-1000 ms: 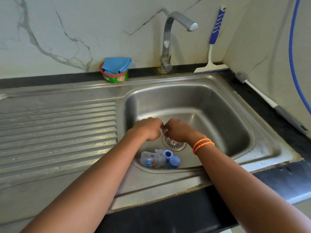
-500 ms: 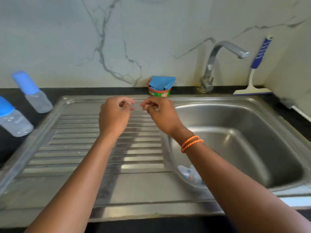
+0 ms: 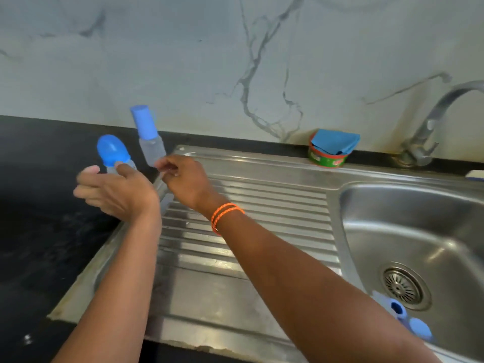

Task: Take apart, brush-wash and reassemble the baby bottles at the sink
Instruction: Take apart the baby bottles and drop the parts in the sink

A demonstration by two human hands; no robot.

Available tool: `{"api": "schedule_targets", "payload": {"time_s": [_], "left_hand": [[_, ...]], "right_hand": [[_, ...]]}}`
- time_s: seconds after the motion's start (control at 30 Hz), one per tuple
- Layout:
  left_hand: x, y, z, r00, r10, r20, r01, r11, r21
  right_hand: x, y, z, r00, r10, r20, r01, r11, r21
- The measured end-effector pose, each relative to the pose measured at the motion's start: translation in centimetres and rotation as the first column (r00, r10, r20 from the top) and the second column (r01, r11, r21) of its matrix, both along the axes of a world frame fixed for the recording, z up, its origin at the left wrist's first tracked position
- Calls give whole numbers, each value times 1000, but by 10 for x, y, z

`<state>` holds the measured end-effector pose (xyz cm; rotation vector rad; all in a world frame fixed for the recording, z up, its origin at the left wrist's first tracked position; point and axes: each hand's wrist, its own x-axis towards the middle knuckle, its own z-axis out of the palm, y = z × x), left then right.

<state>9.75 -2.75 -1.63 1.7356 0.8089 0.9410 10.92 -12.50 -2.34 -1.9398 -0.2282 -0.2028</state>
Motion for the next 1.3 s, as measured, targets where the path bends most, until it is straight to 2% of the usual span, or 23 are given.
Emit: {"api": "schedule_targets", "payload": {"time_s": [0.2,0.33,0.43,0.53,0.67,0.77,0.87,0.93,1.07,1.17,1.3], "left_hand": [[18,15,-20,986,-166,7,166,986,-27],[8,1,-10,981,-188,-48,191,979,71],[2,-16,-3,948,-313,-63,319,929,186],[-8,-41,2,861,-500,-99,499,788,361],[-29,-90,9,703,-672,-232,669,515,535],[-47,-131,9,569,-747,-344,763,322,560],[-68,-174,8,485,-761,-430,788,168,592],[-80,-201,6,406,-773,-488,824,79,560],[-99,-248,-1,208,-781,-589,880,-114,461],[-108,-277,-1,157,-787,-596,871,-175,460],[-111,-298,-1,-3,-839,-544,928,-205,312]], "right_hand": [[35,51,-5,979,106,-176,-84,988,127],[32,34,5,981,99,-168,-57,970,238],[19,-4,18,984,67,-165,-19,960,279],[1,-55,32,980,88,-179,-10,918,396],[-42,-134,53,977,53,-204,31,921,387],[-81,-191,55,974,-25,-223,91,953,290],[-117,-242,45,976,-175,-130,184,980,69],[-141,-276,35,964,-256,-71,252,966,-57],[-178,-336,17,946,-314,-85,306,948,-92],[-202,-365,10,959,-259,-117,260,966,-9],[-225,-394,5,991,-127,-48,131,988,85]]}}
